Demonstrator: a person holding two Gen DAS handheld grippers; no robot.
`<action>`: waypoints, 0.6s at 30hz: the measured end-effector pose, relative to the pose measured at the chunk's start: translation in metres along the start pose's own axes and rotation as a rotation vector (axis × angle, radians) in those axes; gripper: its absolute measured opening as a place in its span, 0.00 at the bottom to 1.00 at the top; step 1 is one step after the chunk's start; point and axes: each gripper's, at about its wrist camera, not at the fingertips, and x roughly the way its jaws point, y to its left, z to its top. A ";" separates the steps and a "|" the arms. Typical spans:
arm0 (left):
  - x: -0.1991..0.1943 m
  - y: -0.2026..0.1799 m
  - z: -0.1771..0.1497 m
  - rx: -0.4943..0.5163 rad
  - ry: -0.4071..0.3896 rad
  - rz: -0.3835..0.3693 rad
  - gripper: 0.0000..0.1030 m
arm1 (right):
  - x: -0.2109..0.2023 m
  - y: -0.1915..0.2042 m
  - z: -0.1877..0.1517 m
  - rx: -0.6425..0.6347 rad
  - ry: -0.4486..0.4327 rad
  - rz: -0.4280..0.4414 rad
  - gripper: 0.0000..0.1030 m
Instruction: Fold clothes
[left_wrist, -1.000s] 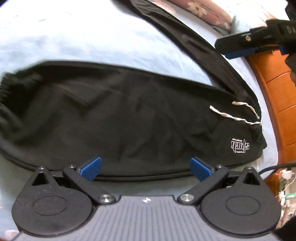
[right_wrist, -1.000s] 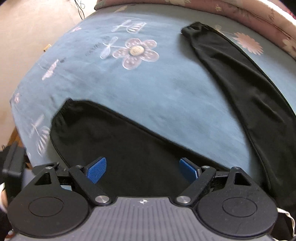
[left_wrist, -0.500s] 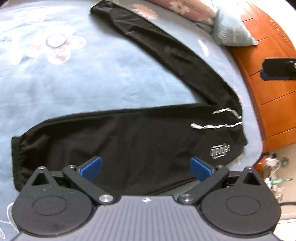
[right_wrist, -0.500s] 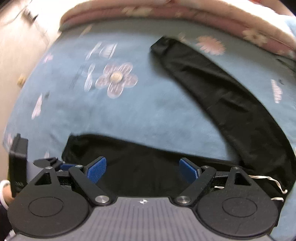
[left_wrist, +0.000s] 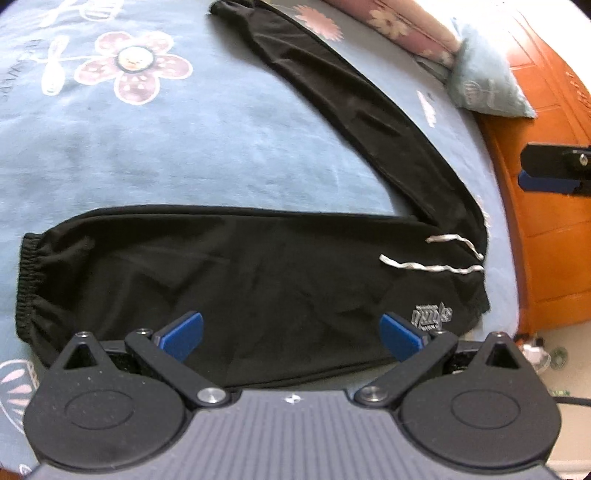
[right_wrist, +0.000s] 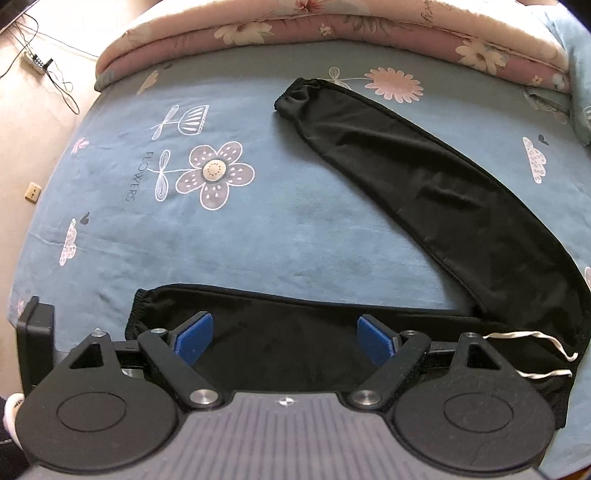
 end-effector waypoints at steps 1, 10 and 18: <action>0.001 -0.005 0.001 -0.008 -0.004 0.020 0.98 | 0.002 -0.008 0.001 0.007 0.002 0.017 0.87; 0.037 -0.118 0.015 -0.080 -0.007 0.198 0.98 | -0.003 -0.124 -0.010 -0.056 -0.038 0.143 0.87; 0.127 -0.239 0.037 -0.041 0.078 0.214 0.98 | -0.030 -0.319 -0.057 0.076 -0.099 0.200 0.91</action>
